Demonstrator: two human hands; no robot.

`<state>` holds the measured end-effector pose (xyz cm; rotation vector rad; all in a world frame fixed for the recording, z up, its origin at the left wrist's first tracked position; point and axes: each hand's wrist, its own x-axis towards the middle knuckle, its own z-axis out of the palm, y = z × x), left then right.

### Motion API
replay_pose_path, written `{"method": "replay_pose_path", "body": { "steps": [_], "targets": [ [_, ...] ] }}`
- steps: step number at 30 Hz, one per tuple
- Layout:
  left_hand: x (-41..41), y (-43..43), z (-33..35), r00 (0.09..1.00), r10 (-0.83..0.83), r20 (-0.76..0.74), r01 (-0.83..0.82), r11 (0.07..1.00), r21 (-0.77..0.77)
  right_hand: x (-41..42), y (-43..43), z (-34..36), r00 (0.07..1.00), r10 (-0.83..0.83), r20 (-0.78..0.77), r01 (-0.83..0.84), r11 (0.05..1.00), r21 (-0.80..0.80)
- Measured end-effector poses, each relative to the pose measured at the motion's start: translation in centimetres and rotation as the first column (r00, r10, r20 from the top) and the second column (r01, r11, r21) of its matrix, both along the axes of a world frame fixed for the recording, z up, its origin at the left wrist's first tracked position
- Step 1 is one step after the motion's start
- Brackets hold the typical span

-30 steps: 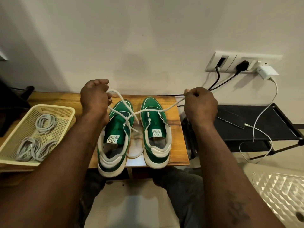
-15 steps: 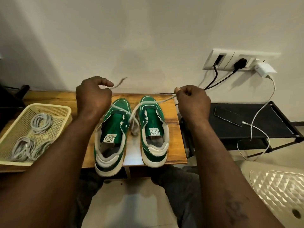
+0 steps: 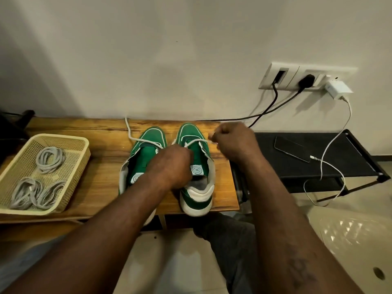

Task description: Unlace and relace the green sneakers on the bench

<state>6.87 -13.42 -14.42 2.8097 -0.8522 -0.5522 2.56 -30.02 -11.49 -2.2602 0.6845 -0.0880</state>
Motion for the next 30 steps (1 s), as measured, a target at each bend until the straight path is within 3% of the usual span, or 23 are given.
{"method": "replay_pose_path", "body": {
  "steps": [3, 10, 15, 18, 22, 27, 30],
  "targets": [
    [0.1, 0.2, 0.7, 1.0, 0.005, -0.023, -0.004, 0.999, 0.047, -0.1, 0.7, -0.8, 0.939, 0.194, -0.284, -0.208, 0.978, -0.019],
    [0.3, 1.7, 1.0, 0.998, -0.059, -0.015, 0.061, 0.989, 0.134, 0.4, 0.3, -2.6, 0.862, 0.283, -0.421, -0.283, 0.957, 0.062],
    [0.3, 1.7, 0.4, 0.98, -0.152, 0.125, 0.139, 0.985, 0.105, 0.8, -1.4, -4.4, 0.898, 0.234, -0.372, -0.214, 0.972, 0.096],
    [0.4, 1.3, -0.5, 0.954, -0.227, 0.196, 0.224, 0.974, 0.033, 1.4, -1.8, -5.4, 0.954, 0.183, -0.237, -0.196, 0.98, -0.031],
    [2.0, 1.3, -1.0, 0.965, -0.236, 0.11, 0.229, 0.97, 0.078, 1.6, -2.2, -5.0, 0.99, 0.111, -0.084, -0.115, 0.992, -0.05],
    [3.7, 0.6, -0.3, 0.988, -0.145, 0.056, 0.136, 0.981, 0.136, -0.1, -2.5, -3.6, 0.977, 0.152, -0.15, -0.15, 0.988, 0.027],
    [2.7, -0.2, -0.3, 0.986, -0.11, 0.122, 0.106, 0.994, 0.033, -0.3, -2.8, -2.4, 0.97, 0.145, -0.193, -0.138, 0.989, 0.049]
  ]
}}
